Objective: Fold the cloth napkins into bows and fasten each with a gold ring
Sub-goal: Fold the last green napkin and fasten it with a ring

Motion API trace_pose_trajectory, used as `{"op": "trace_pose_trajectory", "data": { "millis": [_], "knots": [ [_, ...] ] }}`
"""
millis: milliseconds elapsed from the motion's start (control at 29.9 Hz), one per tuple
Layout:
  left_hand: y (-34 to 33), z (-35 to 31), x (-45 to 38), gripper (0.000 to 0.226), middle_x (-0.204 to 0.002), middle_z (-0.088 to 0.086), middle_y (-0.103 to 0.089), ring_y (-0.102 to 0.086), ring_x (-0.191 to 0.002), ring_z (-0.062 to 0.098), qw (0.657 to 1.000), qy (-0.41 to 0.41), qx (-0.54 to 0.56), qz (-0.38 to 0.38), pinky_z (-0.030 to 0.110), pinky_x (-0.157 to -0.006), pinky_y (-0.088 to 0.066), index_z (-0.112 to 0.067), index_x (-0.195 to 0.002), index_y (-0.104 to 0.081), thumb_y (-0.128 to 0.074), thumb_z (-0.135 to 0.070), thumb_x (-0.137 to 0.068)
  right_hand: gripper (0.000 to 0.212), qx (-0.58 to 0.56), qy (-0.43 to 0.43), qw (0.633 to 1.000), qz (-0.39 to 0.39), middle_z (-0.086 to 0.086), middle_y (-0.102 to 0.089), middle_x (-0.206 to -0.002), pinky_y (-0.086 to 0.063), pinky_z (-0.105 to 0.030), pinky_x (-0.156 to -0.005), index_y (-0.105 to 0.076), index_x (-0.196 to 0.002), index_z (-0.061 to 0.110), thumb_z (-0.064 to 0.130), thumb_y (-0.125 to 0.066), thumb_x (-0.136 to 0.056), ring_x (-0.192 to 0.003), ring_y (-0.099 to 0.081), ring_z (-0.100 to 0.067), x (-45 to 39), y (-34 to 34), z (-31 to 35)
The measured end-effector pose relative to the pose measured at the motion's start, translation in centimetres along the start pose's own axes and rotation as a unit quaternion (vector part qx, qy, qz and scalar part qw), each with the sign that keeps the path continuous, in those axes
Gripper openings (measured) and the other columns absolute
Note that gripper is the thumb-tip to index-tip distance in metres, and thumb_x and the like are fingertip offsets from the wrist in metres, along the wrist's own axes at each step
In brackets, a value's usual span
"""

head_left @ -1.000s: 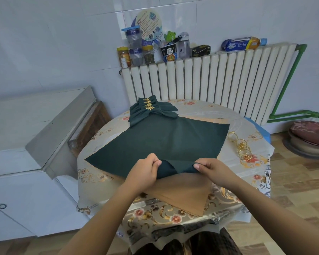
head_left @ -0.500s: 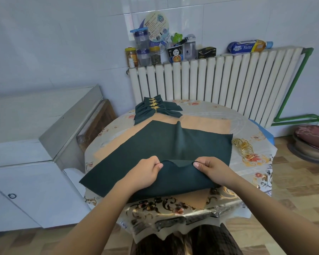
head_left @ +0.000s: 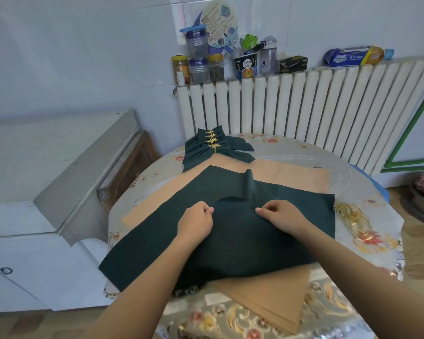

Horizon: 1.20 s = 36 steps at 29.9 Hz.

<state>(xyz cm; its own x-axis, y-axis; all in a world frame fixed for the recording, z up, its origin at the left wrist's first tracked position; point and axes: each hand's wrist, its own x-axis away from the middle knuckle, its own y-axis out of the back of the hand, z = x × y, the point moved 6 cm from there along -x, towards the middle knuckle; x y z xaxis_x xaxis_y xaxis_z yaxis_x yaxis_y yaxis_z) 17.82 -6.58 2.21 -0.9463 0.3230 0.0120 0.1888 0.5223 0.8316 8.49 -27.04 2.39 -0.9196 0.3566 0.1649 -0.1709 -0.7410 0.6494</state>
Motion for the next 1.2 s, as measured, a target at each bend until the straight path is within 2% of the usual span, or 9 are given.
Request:
{"op": "trace_pose_trajectory", "data": {
  "millis": [134, 234, 367, 468, 601, 735, 835, 1069, 1203],
  "knots": [
    [0.1, 0.8, -6.0, 0.024, -0.089, -0.003, -0.061, -0.057, -0.084, 0.016, 0.999, 0.023, -0.011, -0.038, 0.032, -0.07, -0.046, -0.017, -0.092, -0.057, -0.04, -0.033, -0.1, 0.034, 0.02, -0.028, 0.999, 0.004, -0.012, -0.061, -0.077, -0.044, -0.034, -0.07, -0.063, -0.078, 0.003, 0.035, -0.056, -0.087, -0.077, -0.06, -0.022, -5.4, 0.0, 0.3],
    [0.4, 1.6, -10.1, 0.023, -0.089, -0.005, -0.06, -0.055, -0.081, 0.015, 0.997, 0.033, -0.007, -0.07, 0.03, -0.067, -0.042, -0.017, -0.094, -0.058, -0.04, -0.031, -0.1, 0.029, 0.035, -0.034, 0.999, -0.001, -0.006, -0.047, -0.064, -0.034, -0.03, -0.058, -0.046, -0.063, 0.011, 0.027, -0.055, -0.084, -0.061, -0.046, -0.018, -8.8, -0.2, 0.5],
    [-0.2, 2.1, -16.5, 0.022, -0.085, -0.002, -0.059, -0.053, -0.077, 0.017, 0.994, 0.045, 0.016, -0.103, 0.029, -0.063, -0.037, -0.016, -0.088, -0.056, -0.042, -0.027, -0.1, 0.016, 0.092, -0.035, 0.993, -0.063, 0.001, -0.058, -0.081, -0.04, -0.028, -0.064, -0.057, -0.087, 0.017, 0.032, -0.054, -0.089, -0.079, -0.055, -0.019, -14.3, -0.2, 0.8],
    [-0.8, 2.4, -19.5, 0.021, -0.086, 0.001, -0.059, -0.056, -0.08, 0.021, 0.99, 0.051, 0.016, -0.13, 0.032, -0.066, -0.042, -0.014, -0.087, -0.056, -0.043, -0.024, -0.099, 0.03, 0.159, -0.009, 0.977, -0.14, -0.001, -0.063, -0.098, -0.042, -0.03, -0.074, -0.061, -0.106, 0.016, 0.041, -0.053, -0.091, -0.093, -0.057, -0.022, -16.8, -0.3, 1.3],
    [-1.5, 2.9, -22.1, 0.02, -0.095, 0.005, -0.057, -0.055, -0.084, 0.022, 0.988, 0.05, -0.019, -0.148, 0.037, -0.075, -0.046, -0.011, -0.092, -0.058, -0.043, -0.023, -0.099, 0.034, 0.227, 0.049, 0.952, -0.2, -0.002, -0.061, -0.107, -0.039, -0.031, -0.081, -0.062, -0.108, 0.019, 0.046, -0.05, -0.092, -0.097, -0.053, -0.021, -19.3, -0.6, 1.7],
    [-3.2, 3.5, -23.7, 0.018, -0.104, 0.004, -0.056, -0.05, -0.097, 0.022, 0.98, 0.022, -0.134, -0.144, 0.031, -0.077, -0.039, -0.013, -0.099, -0.055, -0.041, -0.024, -0.099, 0.034, 0.233, 0.045, 0.953, -0.189, 0.001, -0.059, -0.115, -0.038, -0.031, -0.086, -0.055, -0.112, 0.02, 0.046, -0.044, -0.093, -0.104, -0.051, -0.021, -21.3, -1.5, 0.3],
    [-4.1, 3.4, -24.0, 0.018, -0.109, 0.006, -0.053, -0.046, -0.101, 0.022, 0.981, -0.005, -0.146, -0.13, 0.029, -0.073, -0.038, -0.011, -0.104, -0.051, -0.038, -0.023, -0.1, 0.033, 0.257, 0.053, 0.946, -0.191, 0.001, -0.057, -0.119, -0.035, -0.03, -0.09, -0.051, -0.119, 0.019, 0.04, -0.043, -0.094, -0.111, -0.047, -0.02, -21.3, -1.9, -0.6],
    [-1.9, 5.5, -21.6, 0.013, -0.098, 0.003, -0.052, -0.043, -0.077, 0.016, 0.98, -0.01, -0.128, -0.149, 0.028, -0.062, -0.032, -0.012, -0.097, -0.047, -0.037, -0.02, -0.1, 0.035, 0.212, 0.103, 0.963, -0.132, 0.006, -0.06, -0.11, -0.03, -0.03, -0.095, -0.05, -0.118, 0.023, 0.047, -0.039, -0.095, -0.107, -0.048, -0.015, -21.7, -2.8, 0.3],
    [-0.1, 7.2, -20.5, 0.009, -0.089, 0.001, -0.05, -0.043, -0.074, 0.017, 0.979, 0.018, -0.138, -0.147, 0.029, -0.061, -0.031, -0.015, -0.09, -0.039, -0.037, -0.014, -0.099, 0.038, 0.266, 0.132, 0.952, -0.081, 0.009, -0.058, -0.109, -0.031, -0.029, -0.094, -0.053, -0.114, 0.028, 0.055, -0.039, -0.092, -0.105, -0.047, -0.013, -21.7, -3.6, 1.3]
  ]
}}
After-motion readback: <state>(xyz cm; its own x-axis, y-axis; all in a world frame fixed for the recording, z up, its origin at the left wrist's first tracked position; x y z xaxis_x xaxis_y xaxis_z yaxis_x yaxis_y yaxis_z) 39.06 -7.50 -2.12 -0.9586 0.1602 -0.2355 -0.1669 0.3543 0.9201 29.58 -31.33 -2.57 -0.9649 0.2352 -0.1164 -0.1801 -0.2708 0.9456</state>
